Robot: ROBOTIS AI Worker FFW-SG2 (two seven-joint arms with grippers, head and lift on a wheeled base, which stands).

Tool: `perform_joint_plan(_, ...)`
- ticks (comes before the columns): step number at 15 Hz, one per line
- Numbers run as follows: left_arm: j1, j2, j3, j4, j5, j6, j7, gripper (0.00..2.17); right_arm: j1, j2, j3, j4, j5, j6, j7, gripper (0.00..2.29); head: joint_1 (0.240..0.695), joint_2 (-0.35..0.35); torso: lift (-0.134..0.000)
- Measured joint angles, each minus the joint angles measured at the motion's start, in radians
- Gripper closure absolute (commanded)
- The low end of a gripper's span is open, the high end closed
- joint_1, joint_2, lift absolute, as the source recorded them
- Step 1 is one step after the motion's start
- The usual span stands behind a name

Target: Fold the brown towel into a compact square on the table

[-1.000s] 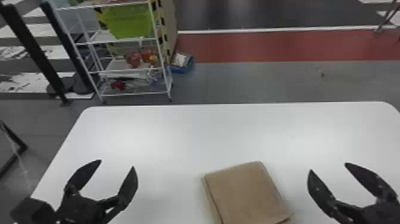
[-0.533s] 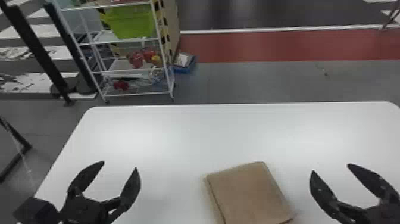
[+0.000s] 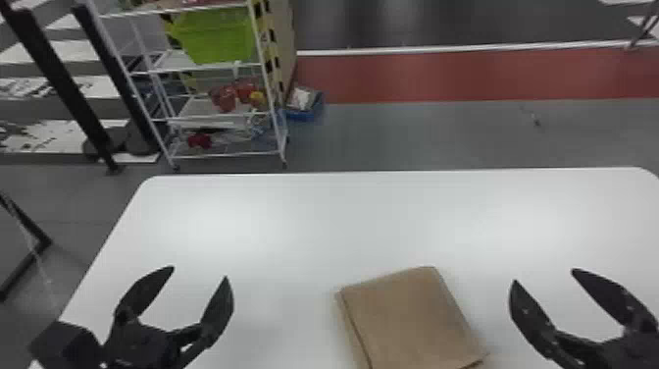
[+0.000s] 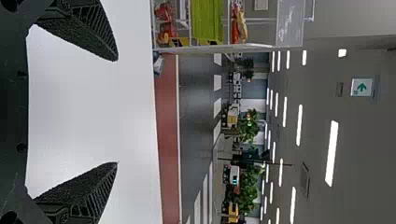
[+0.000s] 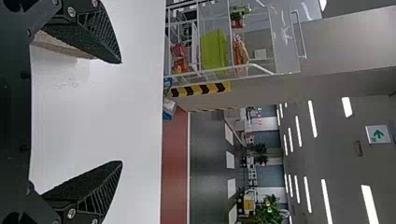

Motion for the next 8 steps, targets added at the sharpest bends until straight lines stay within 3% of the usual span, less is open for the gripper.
perform_joint_plan(8,0.002,0.000,-0.002,-0.003,0.000,0.000,-0.007,0.08,0.005,0.000,0.000,-0.007,-0.001,-0.002,0.000,0.13,0.695,0.111,-0.122)
